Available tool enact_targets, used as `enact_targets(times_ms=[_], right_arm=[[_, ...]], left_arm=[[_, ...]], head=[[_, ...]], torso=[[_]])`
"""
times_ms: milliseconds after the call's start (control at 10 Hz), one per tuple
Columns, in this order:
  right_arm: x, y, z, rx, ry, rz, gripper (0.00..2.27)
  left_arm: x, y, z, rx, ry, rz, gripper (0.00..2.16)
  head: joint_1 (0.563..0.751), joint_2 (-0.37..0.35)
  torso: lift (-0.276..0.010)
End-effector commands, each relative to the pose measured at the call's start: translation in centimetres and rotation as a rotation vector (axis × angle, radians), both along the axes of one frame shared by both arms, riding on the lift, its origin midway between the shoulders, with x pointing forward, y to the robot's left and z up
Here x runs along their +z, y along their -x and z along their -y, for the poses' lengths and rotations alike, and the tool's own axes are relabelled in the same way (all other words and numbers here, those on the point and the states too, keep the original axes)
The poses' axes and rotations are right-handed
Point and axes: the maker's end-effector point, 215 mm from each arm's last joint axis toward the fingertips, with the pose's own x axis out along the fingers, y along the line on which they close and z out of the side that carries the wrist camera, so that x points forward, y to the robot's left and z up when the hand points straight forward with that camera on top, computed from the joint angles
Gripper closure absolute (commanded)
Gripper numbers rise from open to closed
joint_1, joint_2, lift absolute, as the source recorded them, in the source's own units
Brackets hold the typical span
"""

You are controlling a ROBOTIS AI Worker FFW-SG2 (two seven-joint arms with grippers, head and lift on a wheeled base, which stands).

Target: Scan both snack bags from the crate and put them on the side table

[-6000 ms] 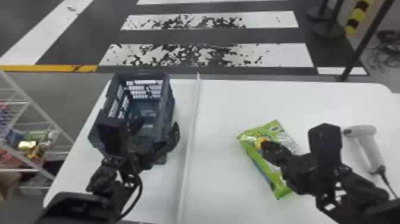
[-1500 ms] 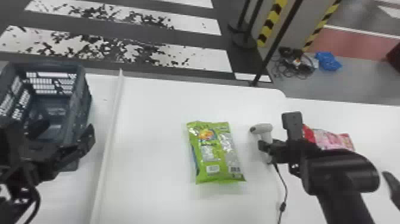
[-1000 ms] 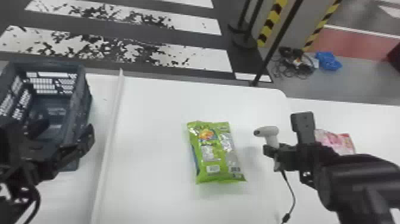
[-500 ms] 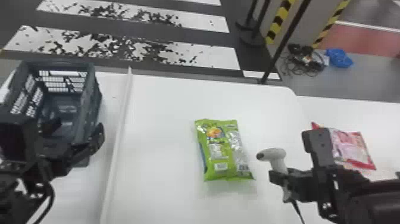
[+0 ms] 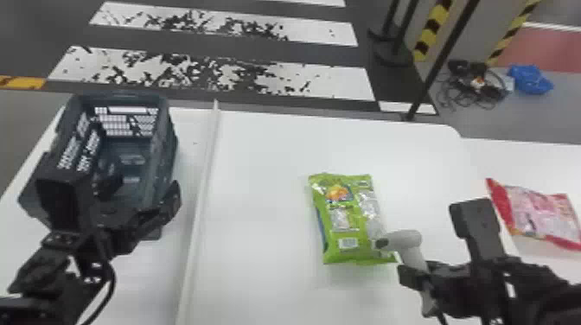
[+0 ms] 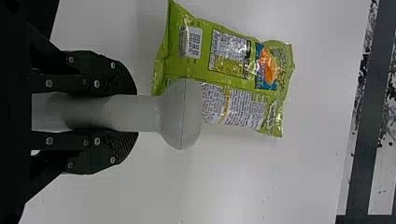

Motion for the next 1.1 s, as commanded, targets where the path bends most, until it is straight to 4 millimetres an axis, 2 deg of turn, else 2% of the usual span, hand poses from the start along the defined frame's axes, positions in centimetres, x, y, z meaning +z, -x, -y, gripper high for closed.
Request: enact_targets(times_ms=[0,500,700,800,1000], right_arm=[[-0.5,0.2,-0.6,0.010,-0.002,-0.010,2.25],[-1.3,0.0,-0.6,0.012,-0.004,-0.018,2.25],[-0.6,-0.9,-0.2,0.007,-0.003,0.015,2.25],[0.2,-2.1,1.1,-0.019,0.003,0.043,2.25],[0.9,-6.3,4.0,-0.065,-0.001,0.128,2.25]], left_arm=[[0.0,0.0,-0.1,0.000,0.000,0.000,0.09],[0.0,0.0,0.0,0.001,0.001,0.000,0.09],[0.0,0.3,0.0,0.001,0.001,-0.002,0.09],[-0.1,0.5,0.0,0.002,0.001,-0.005,0.09],[0.2,0.6,0.0,0.001,-0.001,0.000,0.09]], head=[[0.695,-0.096],[0.695,-0.081],[0.695,-0.079],[0.695,-0.080],[0.695,-0.100]], torso=[[-0.087],[-0.087],[-0.087],[-0.087],[-0.087]])
